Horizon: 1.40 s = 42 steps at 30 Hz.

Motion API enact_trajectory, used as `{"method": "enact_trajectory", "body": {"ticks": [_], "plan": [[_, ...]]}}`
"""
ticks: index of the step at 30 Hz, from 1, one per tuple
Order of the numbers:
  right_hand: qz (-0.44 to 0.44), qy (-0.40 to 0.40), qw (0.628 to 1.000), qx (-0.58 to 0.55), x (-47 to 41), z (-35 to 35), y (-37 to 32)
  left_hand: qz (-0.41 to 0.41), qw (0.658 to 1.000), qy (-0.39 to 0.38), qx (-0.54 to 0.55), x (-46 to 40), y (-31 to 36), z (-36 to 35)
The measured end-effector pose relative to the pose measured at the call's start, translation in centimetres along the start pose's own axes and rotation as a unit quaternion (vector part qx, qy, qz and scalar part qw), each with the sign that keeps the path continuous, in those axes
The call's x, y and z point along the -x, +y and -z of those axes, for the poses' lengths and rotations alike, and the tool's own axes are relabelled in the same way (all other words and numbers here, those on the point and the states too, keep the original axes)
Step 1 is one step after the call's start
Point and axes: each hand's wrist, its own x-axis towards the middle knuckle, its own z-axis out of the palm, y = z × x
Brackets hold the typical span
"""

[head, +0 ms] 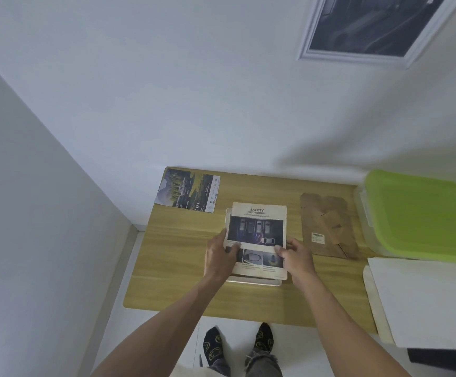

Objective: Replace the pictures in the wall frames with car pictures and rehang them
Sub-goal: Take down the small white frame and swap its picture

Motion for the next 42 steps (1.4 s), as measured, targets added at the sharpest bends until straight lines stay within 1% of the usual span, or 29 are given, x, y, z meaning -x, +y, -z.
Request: {"method": "enact_trajectory", "body": {"ticks": [2,4,7,11,18,21,24,31,37,40,42], "plan": [[-0.019,-0.018,0.999,-0.042,-0.1,1.0,0.1,0.027,0.999,-0.007,0.035,-0.2,0.7,0.1],[-0.022,-0.032,0.998,-0.058,-0.2,2.0,0.3,0.052,0.993,-0.029,0.098,-0.4,1.0,-0.1],[-0.01,-0.032,0.999,-0.04,-0.2,3.8,0.8,0.097,0.976,-0.063,0.184,-0.5,1.5,-0.9],[0.004,-0.011,1.0,-0.004,-0.4,7.1,1.6,0.104,0.968,-0.095,0.207,0.3,3.1,-2.7],[0.016,-0.023,0.998,0.063,-0.6,15.6,3.2,0.076,0.974,-0.15,0.151,2.6,5.9,-8.9],[0.011,-0.023,0.997,0.067,-1.0,20.5,4.9,0.073,0.974,-0.172,0.126,4.4,7.6,-12.9],[0.005,-0.02,0.996,0.088,-1.5,25.4,7.0,0.066,0.975,-0.198,0.071,6.7,9.1,-17.1],[0.009,-0.014,0.984,0.175,-3.4,34.4,10.0,0.06,0.979,-0.196,0.013,10.1,12.3,-26.6],[0.02,0.02,0.972,0.233,-5.3,38.9,10.7,0.062,0.977,-0.2,-0.032,11.2,15.2,-32.0],[0.053,0.03,0.952,0.299,-6.1,39.4,11.2,0.057,0.978,-0.192,-0.063,11.7,15.7,-33.5],[0.08,0.042,0.934,0.347,-6.5,39.3,11.9,0.025,0.978,-0.178,-0.107,12.1,15.6,-34.0]]}}
